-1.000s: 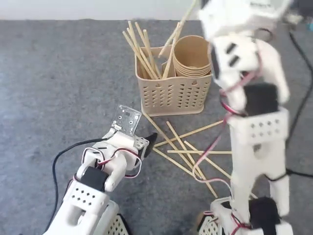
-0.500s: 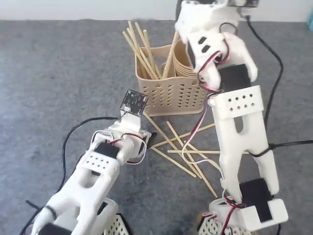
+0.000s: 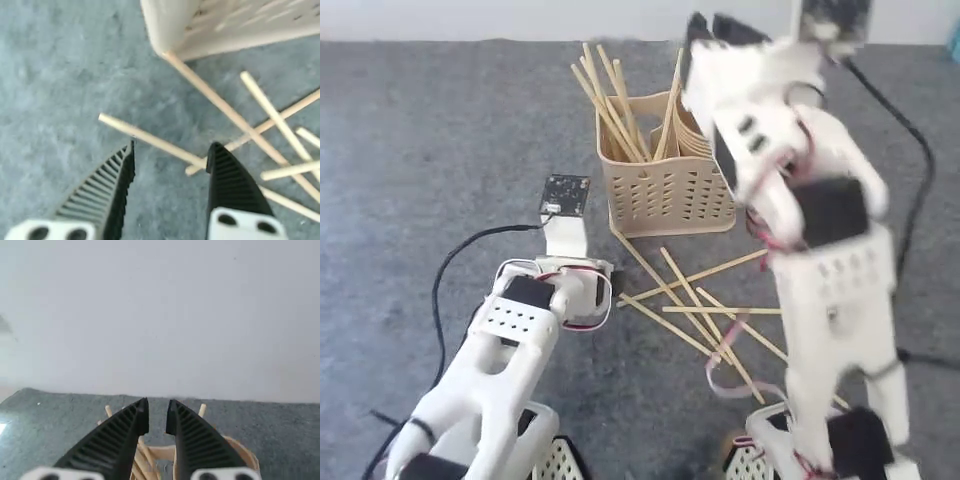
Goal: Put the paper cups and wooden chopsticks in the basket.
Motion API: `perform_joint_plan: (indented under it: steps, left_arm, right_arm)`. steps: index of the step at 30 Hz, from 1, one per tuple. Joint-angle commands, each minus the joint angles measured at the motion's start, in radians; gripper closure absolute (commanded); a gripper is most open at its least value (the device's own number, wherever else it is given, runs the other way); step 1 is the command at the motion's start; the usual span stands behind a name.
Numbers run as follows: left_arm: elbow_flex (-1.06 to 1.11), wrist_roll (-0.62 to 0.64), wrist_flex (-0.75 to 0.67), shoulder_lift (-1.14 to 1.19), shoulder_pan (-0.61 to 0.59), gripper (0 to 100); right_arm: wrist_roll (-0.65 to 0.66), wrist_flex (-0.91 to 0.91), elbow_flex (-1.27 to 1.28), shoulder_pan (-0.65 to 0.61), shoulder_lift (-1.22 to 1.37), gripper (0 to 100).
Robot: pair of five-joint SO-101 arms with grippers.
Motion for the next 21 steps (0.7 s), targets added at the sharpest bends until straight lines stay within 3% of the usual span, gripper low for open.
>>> perform_joint_plan:
  steps: [1, 8, 14, 21]
  left_arm:
    - [-0.047, 0.025, 0.009, 0.003, -0.029, 78]
    - [-0.097, 0.061, -0.028, 0.158, -0.04, 78]
    - [-0.277, 0.1, -0.017, 0.477, -0.041, 78]
    - [-0.352, 0.16, 0.002, 0.542, -0.041, 81]
  right_arm:
    - [-0.021, 0.217, -0.04, 0.005, -0.159, 95.2]
    - [-0.061, 0.467, -0.038, 0.124, -0.182, 96.4]
    - [0.166, 0.687, -0.037, 0.219, -0.147, 96.5]
    - [0.192, 0.814, 0.023, 0.331, -0.125, 96.5]
